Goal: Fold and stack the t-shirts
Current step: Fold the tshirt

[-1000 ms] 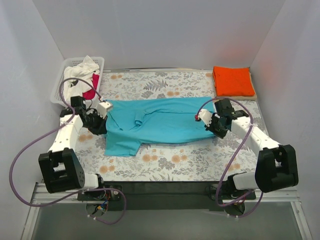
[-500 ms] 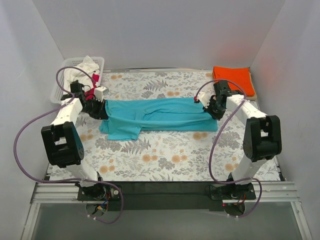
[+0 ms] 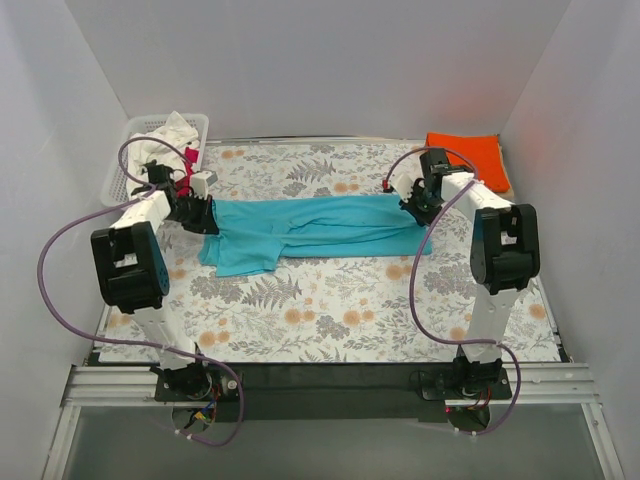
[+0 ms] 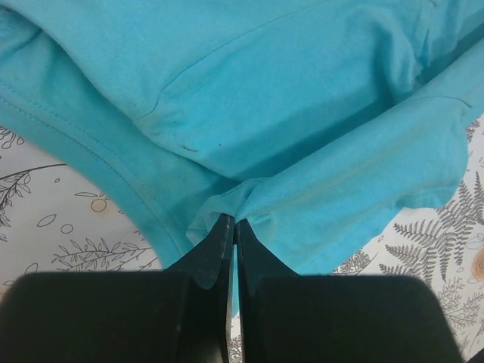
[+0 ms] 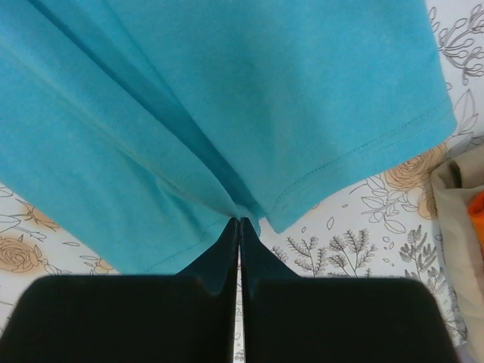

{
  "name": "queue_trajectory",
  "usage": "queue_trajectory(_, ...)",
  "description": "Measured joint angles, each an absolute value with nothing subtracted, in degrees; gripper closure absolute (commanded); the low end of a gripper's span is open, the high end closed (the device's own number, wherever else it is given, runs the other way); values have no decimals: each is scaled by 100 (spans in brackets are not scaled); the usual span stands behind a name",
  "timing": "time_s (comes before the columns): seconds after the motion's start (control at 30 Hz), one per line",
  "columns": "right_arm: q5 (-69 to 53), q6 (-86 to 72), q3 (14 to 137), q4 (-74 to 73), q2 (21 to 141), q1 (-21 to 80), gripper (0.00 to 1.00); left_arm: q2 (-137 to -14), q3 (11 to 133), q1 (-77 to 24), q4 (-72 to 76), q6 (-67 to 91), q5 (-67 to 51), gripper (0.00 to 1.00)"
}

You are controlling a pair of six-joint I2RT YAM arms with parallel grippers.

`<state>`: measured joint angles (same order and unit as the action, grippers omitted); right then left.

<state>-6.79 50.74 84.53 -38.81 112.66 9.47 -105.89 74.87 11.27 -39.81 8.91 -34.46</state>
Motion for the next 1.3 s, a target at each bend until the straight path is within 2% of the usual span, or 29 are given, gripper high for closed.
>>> queue_trajectory(0.03, -679, 5065, 8471, -3872, 11321, 947, 85, -10626, 7483, 1127, -3944, 910, -3420, 94)
queue_trajectory(0.1, -674, 4984, 8475, -3876, 11410, 947, 67, -10689, 7483, 1127, -3854, 969, -3358, 81)
queue_trajectory(0.13, -668, 4954, 8475, -3885, 11443, 947, 46, -10718, 7485, 1127, -3835, 996, -3345, 78)
queue_trajectory(0.17, -657, 4915, 8475, -3892, 11459, 947, 36, -10737, 7485, 1127, -3824, 1022, -3326, 76)
queue_trajectory(0.23, -628, 4923, 8475, -3894, 11445, 947, 31, -10742, 7485, 1127, -3833, 1076, -3275, 70)
queue_trajectory(0.3, -591, 4908, 8475, -3894, 11386, 943, 30, -10691, 7487, 1129, -3837, 1118, -3245, 66)
queue_trajectory(0.4, -569, 4847, 8458, -3909, 11122, 937, 36, -10473, 7470, 1129, -3876, 1116, -3229, 63)
queue_trajectory(0.53, -622, 4700, 8420, -3942, 10449, 932, 50, -9609, 7100, 1105, -3896, 989, -3197, 62)
queue_trajectory(0.67, -801, 4460, 8383, -4045, 10051, 932, 60, -8600, 6399, 864, -3903, 921, -3055, 62)
queue_trajectory(0.93, -1190, 3927, 7972, -4316, 10245, 932, 61, -8318, 5054, -279, -3664, 1170, -2272, 59)
queue_trajectory(1.3, -1284, 3765, 7835, -4364, 10261, 932, 63, -8945, 4851, -858, -2864, 1496, -1343, 59)
